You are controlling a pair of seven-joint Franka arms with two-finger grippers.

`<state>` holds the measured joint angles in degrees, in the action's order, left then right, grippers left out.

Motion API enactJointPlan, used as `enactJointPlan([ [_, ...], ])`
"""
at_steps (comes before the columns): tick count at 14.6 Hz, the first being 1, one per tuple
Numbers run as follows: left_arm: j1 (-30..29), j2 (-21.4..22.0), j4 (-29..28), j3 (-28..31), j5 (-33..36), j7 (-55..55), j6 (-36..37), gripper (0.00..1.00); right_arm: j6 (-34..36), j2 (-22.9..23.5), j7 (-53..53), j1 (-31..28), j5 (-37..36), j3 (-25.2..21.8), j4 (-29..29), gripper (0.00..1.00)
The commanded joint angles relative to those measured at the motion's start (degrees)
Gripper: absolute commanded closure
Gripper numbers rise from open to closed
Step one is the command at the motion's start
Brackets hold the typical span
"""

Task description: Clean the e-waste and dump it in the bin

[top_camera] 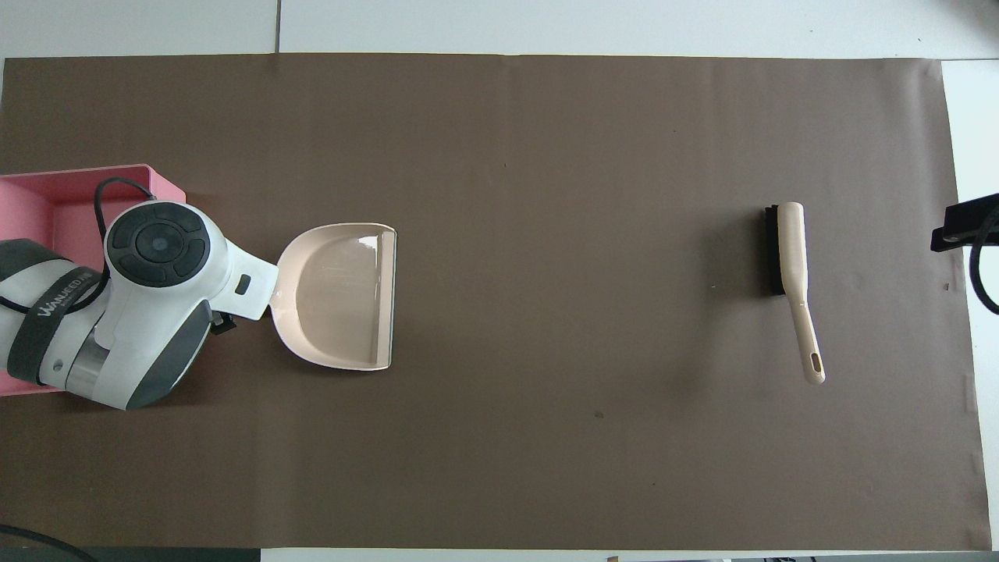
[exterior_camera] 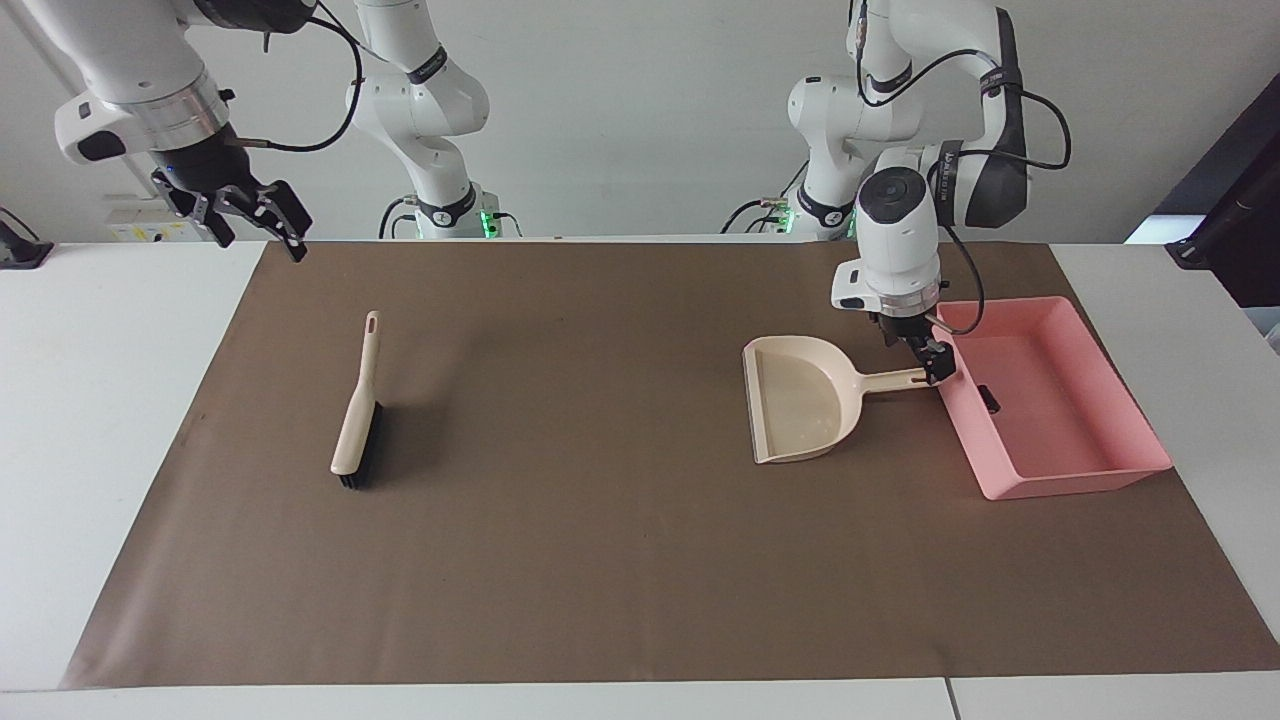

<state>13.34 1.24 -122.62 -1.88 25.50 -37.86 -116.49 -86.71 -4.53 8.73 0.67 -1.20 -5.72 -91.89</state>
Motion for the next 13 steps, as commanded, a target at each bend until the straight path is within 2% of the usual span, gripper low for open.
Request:
enactJointPlan([
  [1,-4.8,2.1,-0.8,-0.1,-6.6,4.2,1.3,0.03,-0.7,-0.8,-3.4,0.1,-0.7,-0.1,-1.3,0.01],
  [3,-8.5,2.4,-0.4,-0.1,-13.0,10.8,2.4,0.03,0.2,-0.7,-3.7,0.1,-0.9,-0.2,-0.8,0.01],
  [6,-11.8,2.5,2.2,0.2,-17.5,13.1,4.0,0.03,0.2,-0.7,-3.6,0.2,-0.7,-0.1,-0.7,0.01],
  [8,-14.5,2.2,6.8,0.3,-22.7,16.8,9.0,0.02,-0.8,-0.4,-3.2,1.8,-0.8,0.0,-0.6,0.01],
  [11,-15.6,2.3,14.9,0.4,-23.1,25.1,17.0,0.02,-1.0,0.0,-2.7,3.0,-0.9,0.2,-0.5,0.01],
  [13,-16.7,1.6,21.6,0.4,-25.1,26.1,23.4,0.02,0.0,2.7,-2.7,3.0,-0.7,0.2,2.5,0.01],
])
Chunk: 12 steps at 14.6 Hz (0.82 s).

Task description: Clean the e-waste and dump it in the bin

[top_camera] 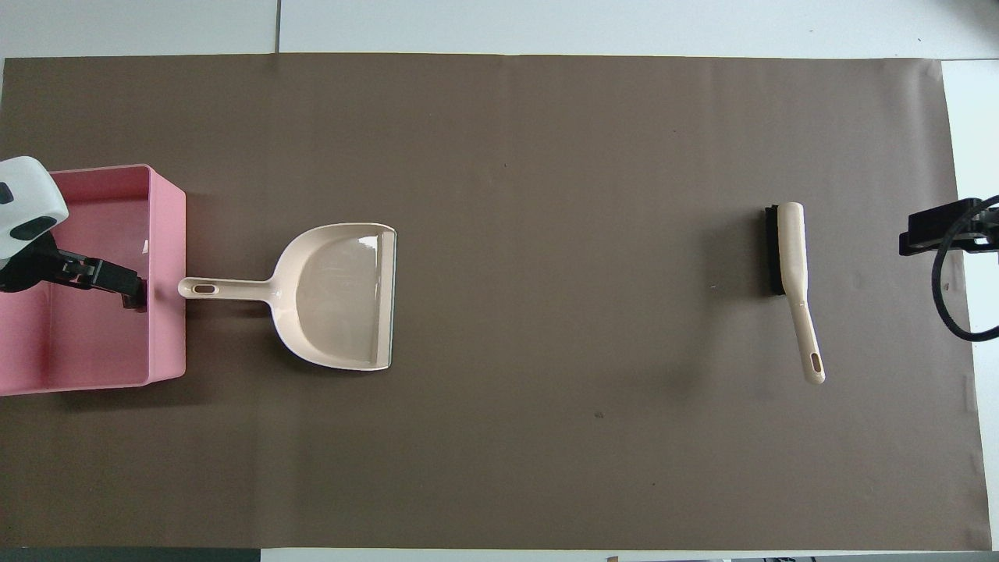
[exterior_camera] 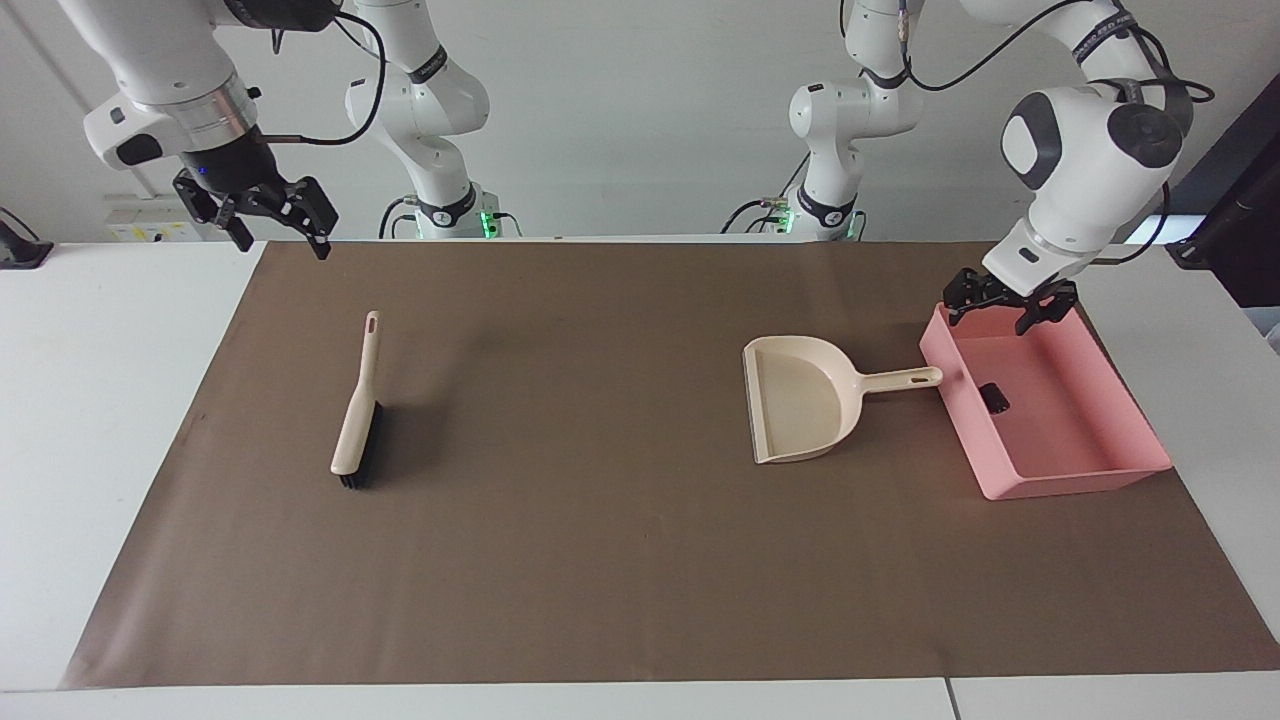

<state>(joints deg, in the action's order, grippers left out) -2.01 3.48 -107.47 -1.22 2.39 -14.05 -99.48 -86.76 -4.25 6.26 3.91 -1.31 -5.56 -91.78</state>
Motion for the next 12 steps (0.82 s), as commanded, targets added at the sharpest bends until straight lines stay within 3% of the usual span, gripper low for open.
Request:
enactJointPlan([
  [1,-1.6,-0.9,9.7,-0.3,-2.2,3.5,8.9,0.02,0.8,3.4,0.1,-0.2,-0.6,0.1,3.8,0.01],
  [6,-1.5,-1.7,18.6,-0.3,-4.1,8.3,17.0,0.02,0.2,3.6,2.4,-0.2,0.2,0.2,3.2,0.01],
  [12,-1.6,-1.5,20.1,-0.3,-4.3,8.4,20.2,0.02,0.5,2.9,2.4,-0.7,0.2,0.1,2.1,0.01],
])
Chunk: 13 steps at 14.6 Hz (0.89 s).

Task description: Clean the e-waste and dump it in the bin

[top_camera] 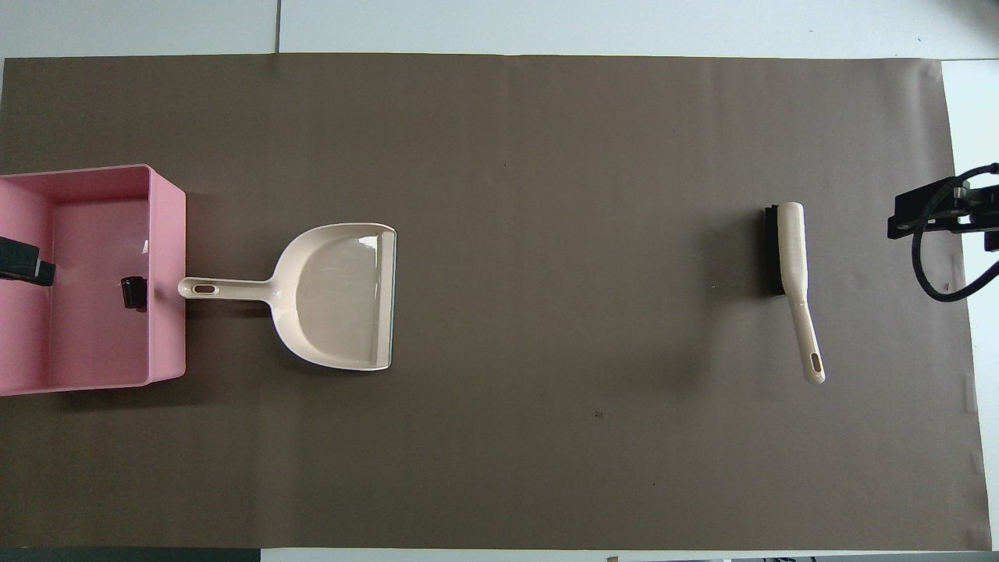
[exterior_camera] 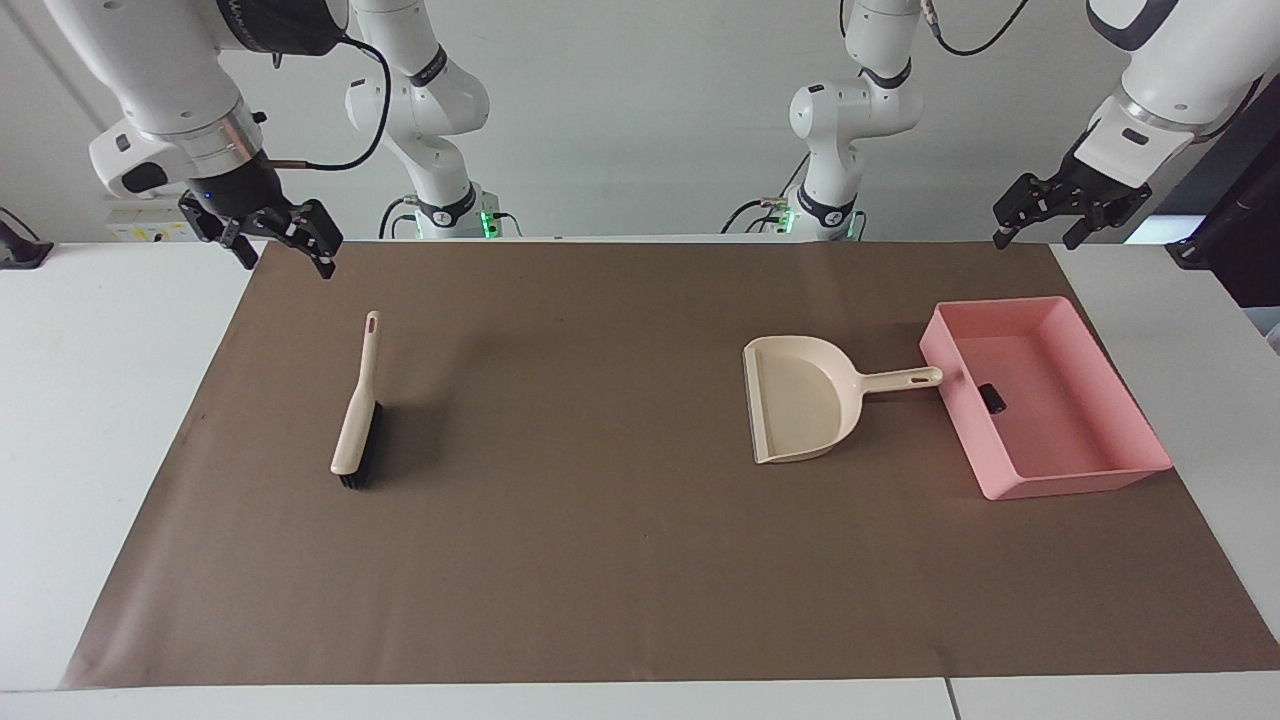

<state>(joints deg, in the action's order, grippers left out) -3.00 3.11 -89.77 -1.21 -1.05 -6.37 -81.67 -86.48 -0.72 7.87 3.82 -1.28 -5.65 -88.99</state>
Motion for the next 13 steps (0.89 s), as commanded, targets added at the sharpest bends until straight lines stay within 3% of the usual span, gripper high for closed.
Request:
enactJointPlan([
  [1,-0.6,-1.2,2.4,-0.3,-0.9,0.7,2.5,0.02,0.0,-0.5,0.7,-0.6,0.1,0.2,-0.6,0.01],
  [13,4.8,-0.2,2.5,4.8,-0.9,0.0,3.1,0.02,0.3,-0.6,-0.6,-0.7,0.1,0.2,-0.7,0.01],
])
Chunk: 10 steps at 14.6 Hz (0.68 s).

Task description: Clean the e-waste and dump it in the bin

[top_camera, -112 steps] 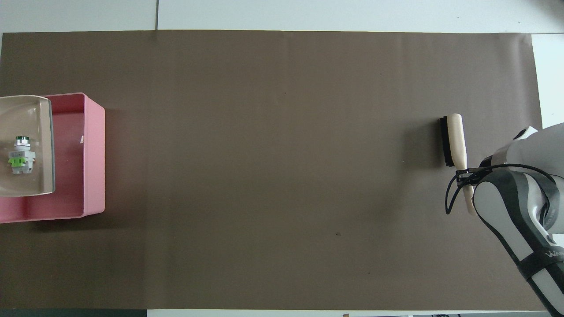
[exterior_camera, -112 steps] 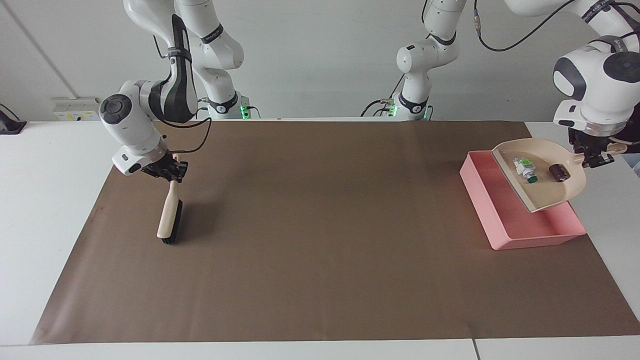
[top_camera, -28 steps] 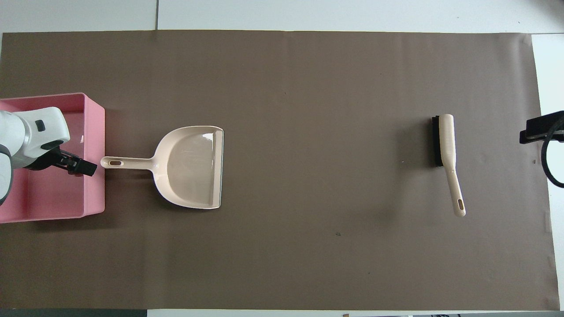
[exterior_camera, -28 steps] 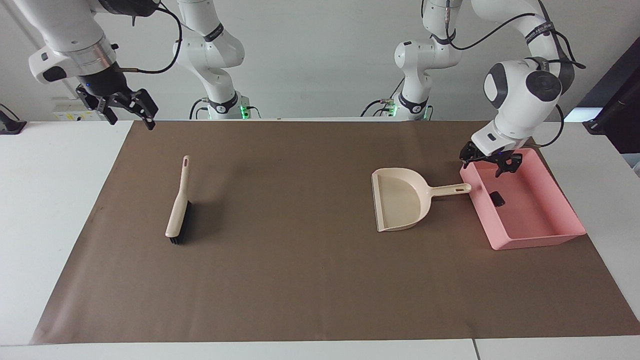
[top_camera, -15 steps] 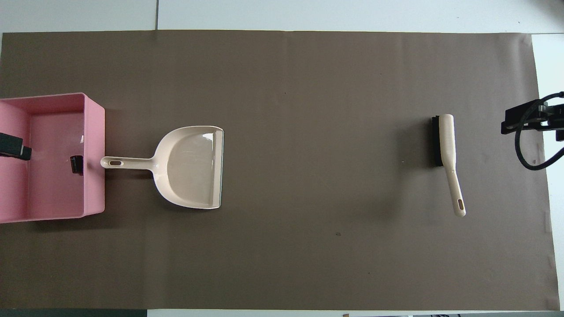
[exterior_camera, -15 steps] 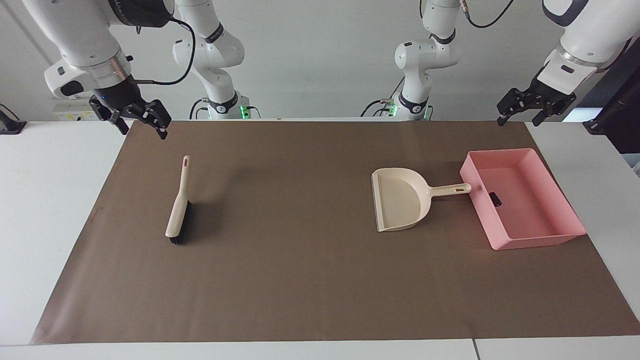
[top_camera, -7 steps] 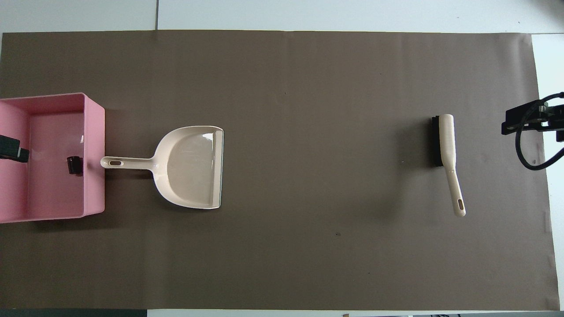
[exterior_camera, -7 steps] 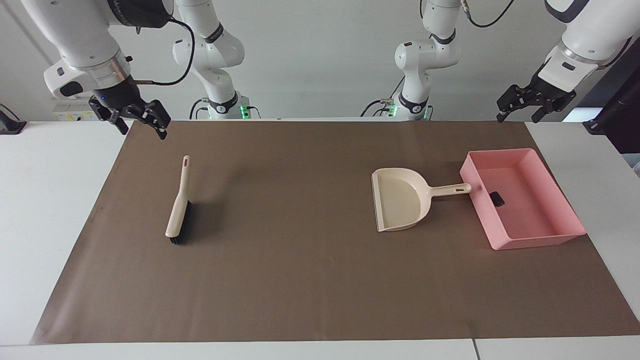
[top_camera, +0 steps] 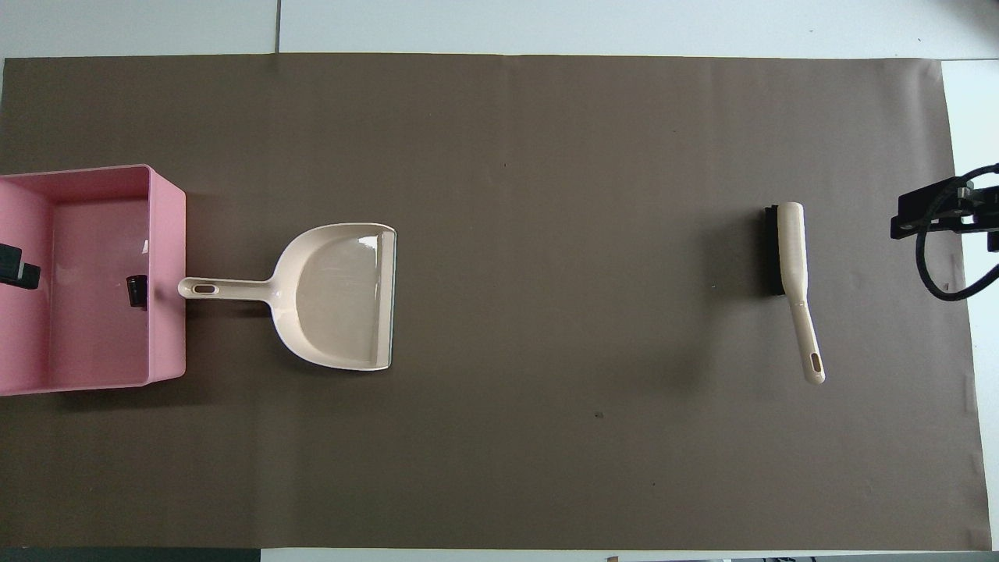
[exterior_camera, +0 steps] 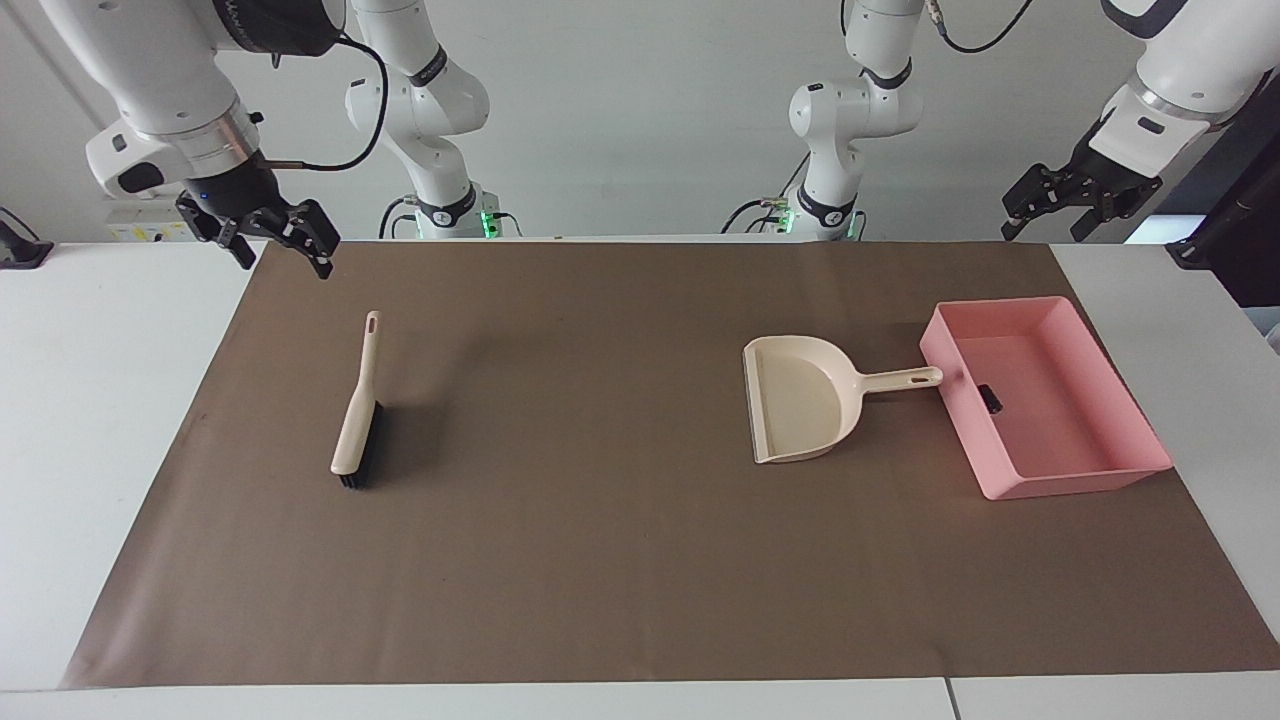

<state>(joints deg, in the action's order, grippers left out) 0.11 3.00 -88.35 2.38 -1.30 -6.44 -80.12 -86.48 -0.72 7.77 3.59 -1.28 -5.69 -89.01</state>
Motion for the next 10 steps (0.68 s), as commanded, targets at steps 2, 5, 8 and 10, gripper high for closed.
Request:
enactJointPlan([
  [2,1.0,-0.3,0.8,1.1,-0.7,0.0,1.5,0.02,0.4,-0.5,-0.5,-0.5,0.1,0.2,-0.6,0.01],
  [5,1.0,-0.2,0.2,1.2,-0.6,0.0,1.5,0.02,0.4,-0.6,-0.5,-0.5,0.1,0.2,-0.6,0.01],
  [8,1.0,-0.2,0.1,1.1,-0.6,-0.4,0.6,0.02,0.4,-0.5,-0.5,-0.5,0.1,0.2,-0.6,0.01],
  [10,1.4,-0.3,0.1,1.0,-0.7,-0.8,0.1,0.02,0.3,-0.5,-0.5,-0.5,0.1,0.2,-0.6,0.01],
])
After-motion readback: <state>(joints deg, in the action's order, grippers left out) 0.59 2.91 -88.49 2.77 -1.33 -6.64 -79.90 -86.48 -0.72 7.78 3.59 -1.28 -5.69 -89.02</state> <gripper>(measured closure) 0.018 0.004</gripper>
